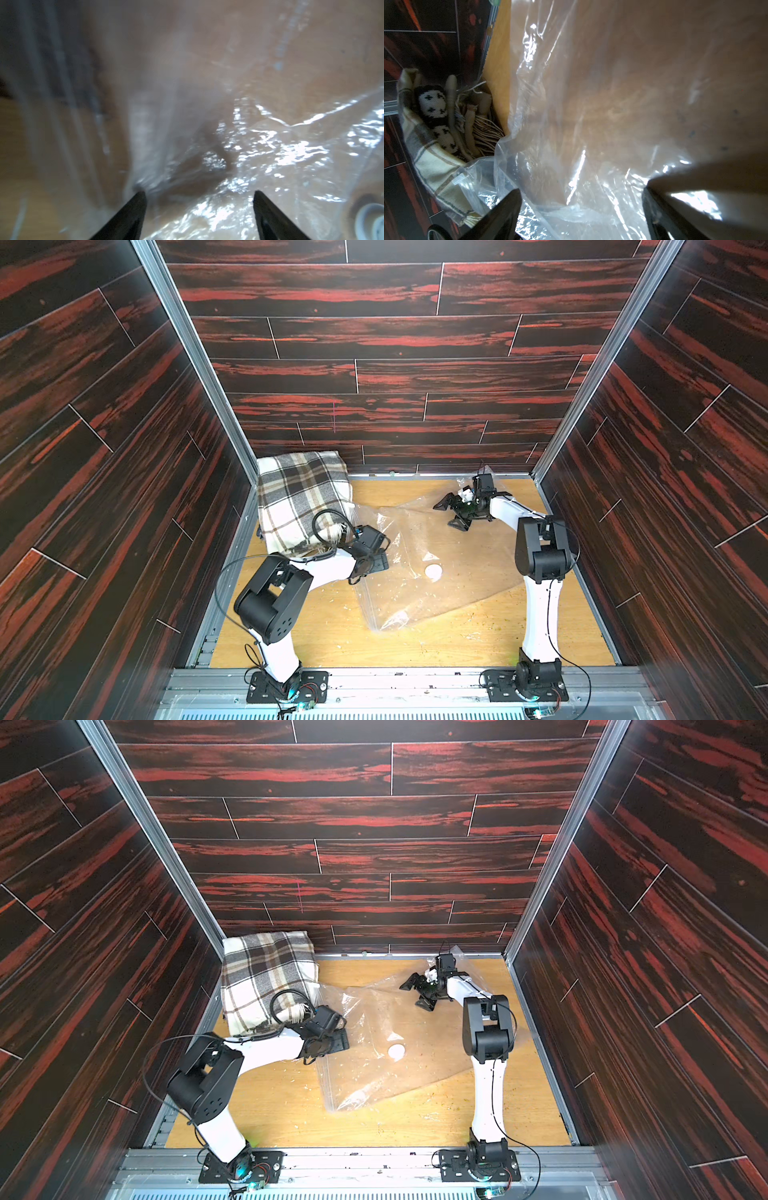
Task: Take the scarf out of the vacuum bag
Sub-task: Adjust the vacuum bag at the center of the board, then reset both arms
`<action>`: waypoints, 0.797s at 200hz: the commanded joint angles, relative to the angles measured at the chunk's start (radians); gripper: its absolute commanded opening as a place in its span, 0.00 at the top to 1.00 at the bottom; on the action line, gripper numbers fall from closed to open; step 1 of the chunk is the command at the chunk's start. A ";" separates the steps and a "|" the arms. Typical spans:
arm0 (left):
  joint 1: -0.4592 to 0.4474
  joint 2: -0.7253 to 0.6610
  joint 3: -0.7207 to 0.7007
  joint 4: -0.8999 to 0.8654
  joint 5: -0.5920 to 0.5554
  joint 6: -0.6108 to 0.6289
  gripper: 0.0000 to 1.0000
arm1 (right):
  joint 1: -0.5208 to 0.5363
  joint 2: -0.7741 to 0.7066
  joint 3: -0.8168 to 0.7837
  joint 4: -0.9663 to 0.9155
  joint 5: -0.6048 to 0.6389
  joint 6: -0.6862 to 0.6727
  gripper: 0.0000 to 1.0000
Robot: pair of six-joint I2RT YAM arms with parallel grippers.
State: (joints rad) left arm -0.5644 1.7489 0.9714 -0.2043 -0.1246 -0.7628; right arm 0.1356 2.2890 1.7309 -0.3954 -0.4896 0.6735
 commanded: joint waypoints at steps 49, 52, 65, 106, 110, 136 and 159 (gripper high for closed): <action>0.033 -0.638 0.009 -0.391 -0.300 0.128 0.13 | -0.012 -0.102 -0.066 0.145 -0.056 -0.101 0.05; 0.043 -0.675 0.013 -0.408 -0.333 0.140 0.10 | -0.009 -0.118 -0.072 0.160 -0.068 -0.111 0.05; 0.083 -0.817 -0.016 -0.398 -0.487 0.214 0.03 | 0.007 -0.195 -0.101 0.209 -0.063 -0.159 0.02; 0.172 -1.038 -0.319 0.094 -0.771 0.608 0.00 | 0.027 -0.581 -0.426 0.541 0.023 -0.214 0.02; 0.180 -1.032 -0.350 0.155 -0.770 0.642 0.00 | 0.027 -0.625 -0.469 0.583 0.033 -0.230 0.02; 0.270 -0.873 -0.513 0.523 -0.744 0.751 0.00 | 0.030 -0.925 -0.783 0.856 0.163 -0.351 0.02; 0.373 -0.713 -0.547 0.661 -0.665 0.684 0.00 | 0.031 -1.129 -0.977 0.900 0.328 -0.473 0.02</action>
State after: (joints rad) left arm -0.2699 0.9466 0.4530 0.1555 -0.8104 -0.1215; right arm 0.1665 1.2812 0.9195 0.3683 -0.3557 0.3603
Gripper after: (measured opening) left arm 0.999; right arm 0.984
